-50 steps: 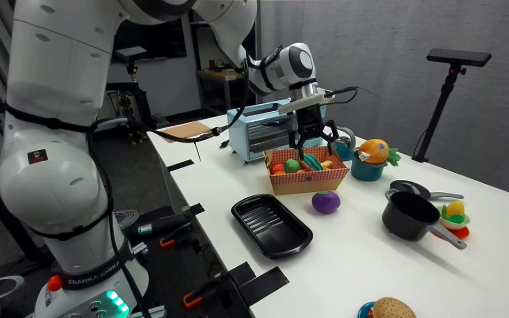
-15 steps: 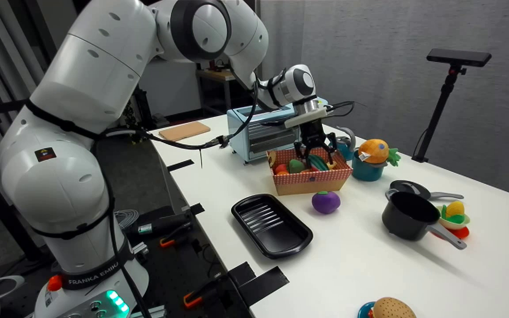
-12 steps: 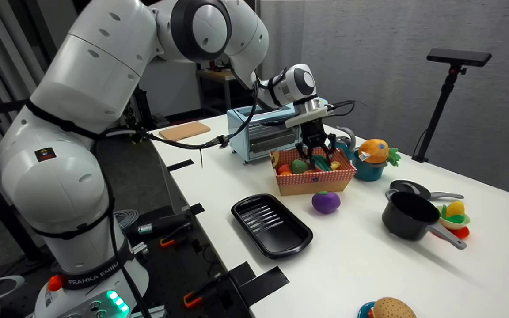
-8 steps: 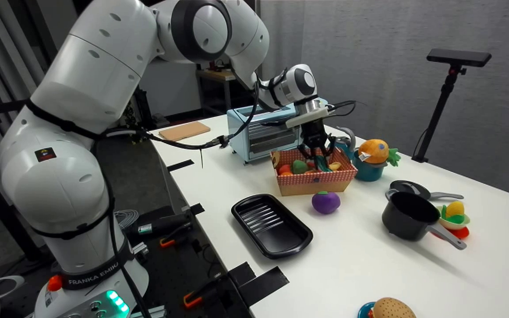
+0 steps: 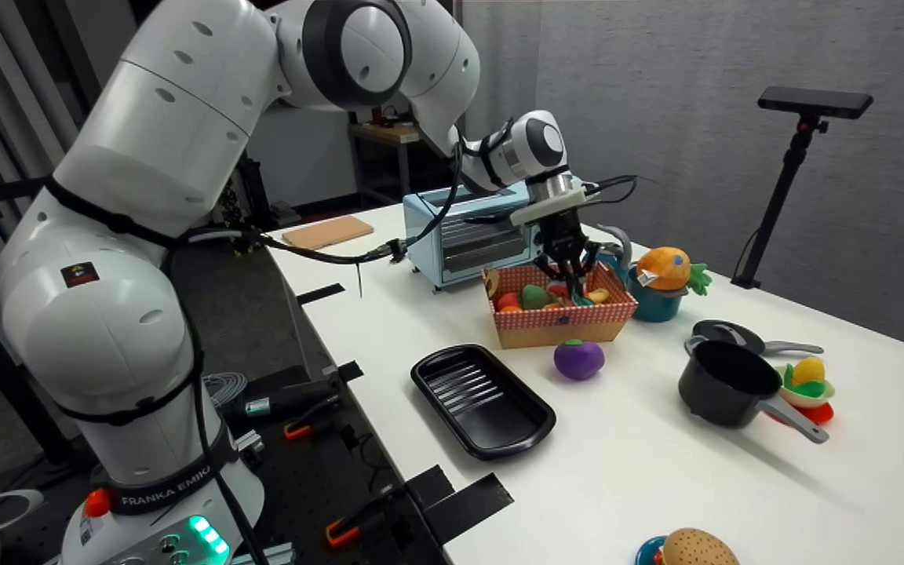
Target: Remove the watermelon plushie from the basket and put it on the counter
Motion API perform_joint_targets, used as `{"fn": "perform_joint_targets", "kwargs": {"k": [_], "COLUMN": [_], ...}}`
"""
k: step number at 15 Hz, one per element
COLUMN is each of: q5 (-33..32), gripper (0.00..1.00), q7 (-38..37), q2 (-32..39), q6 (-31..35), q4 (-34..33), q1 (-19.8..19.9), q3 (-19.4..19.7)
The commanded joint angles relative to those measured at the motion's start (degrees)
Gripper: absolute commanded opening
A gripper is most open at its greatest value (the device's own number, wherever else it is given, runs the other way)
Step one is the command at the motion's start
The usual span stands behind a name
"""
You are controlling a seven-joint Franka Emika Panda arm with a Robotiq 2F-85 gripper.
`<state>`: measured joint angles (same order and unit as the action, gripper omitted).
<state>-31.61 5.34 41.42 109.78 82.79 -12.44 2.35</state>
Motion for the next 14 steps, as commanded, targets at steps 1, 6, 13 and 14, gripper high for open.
{"fn": "perform_joint_targets", "kwargs": {"k": [1,6,13,14], "q5": [1.4,0.6,0.5,0.1], "gripper": [0.02,0.03,0.03,0.03], "q7": [-3.2,-13.5,-29.5,-31.9], "q2": [-4.4,-11.2,-22.4,-24.1], "q6": [2.2,10.1,21.8,23.5], "q4": [3.1,9.8,23.5,25.8], "q1": [1.3,2.1,4.2,4.6], "q3": [-0.4,1.2,5.0,5.7]}}
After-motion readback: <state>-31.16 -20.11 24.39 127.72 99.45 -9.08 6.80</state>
